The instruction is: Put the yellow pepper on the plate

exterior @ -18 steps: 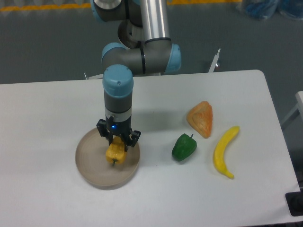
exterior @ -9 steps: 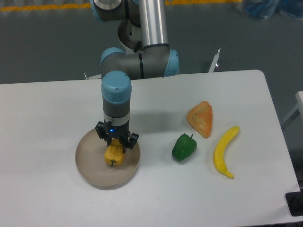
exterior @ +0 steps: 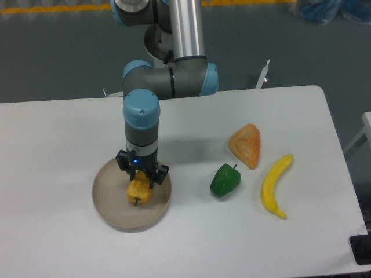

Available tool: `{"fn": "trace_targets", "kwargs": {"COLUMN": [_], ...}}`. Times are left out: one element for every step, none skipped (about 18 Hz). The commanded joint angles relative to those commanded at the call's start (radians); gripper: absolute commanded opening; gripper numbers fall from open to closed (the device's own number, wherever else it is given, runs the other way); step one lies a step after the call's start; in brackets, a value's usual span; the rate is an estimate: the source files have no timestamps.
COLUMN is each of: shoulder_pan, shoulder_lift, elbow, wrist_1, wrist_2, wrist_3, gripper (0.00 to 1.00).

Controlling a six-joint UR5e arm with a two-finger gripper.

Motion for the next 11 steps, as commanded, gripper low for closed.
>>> {"fn": "trace_targets", "kwargs": {"shoulder_pan": [0.000,0.000,0.000,0.002,0.003,0.005,0.005,0.008,0.012,0.032,0.055], "shoulder_lift": [0.002,0.002,0.003,0.008,0.011,0.012,0.017,0.018,0.018,0.018,0.026], "elbow": [0.000,0.002,0.003,0.006,0.012,0.021,0.034,0.049,0.067,0.098,0.110], "wrist_1": [0.000,0.000,0.000,0.000,-0.002,-0.002,-0.002,-0.002,-0.002,-0.003,-0.005], "wrist_2": [0.000,0.000,0.000,-0.002,-0.003,-0.003,-0.002,-0.002,0.000,-0.002,-0.003], "wrist_3": [0.002,0.002,0.002,0.002,0.003,0.006,0.006,0.006,0.006,0.006,0.006], "gripper": [1.00,1.00,1.00,1.00,1.00,1.00,1.00,1.00,1.00,1.00,1.00]}}
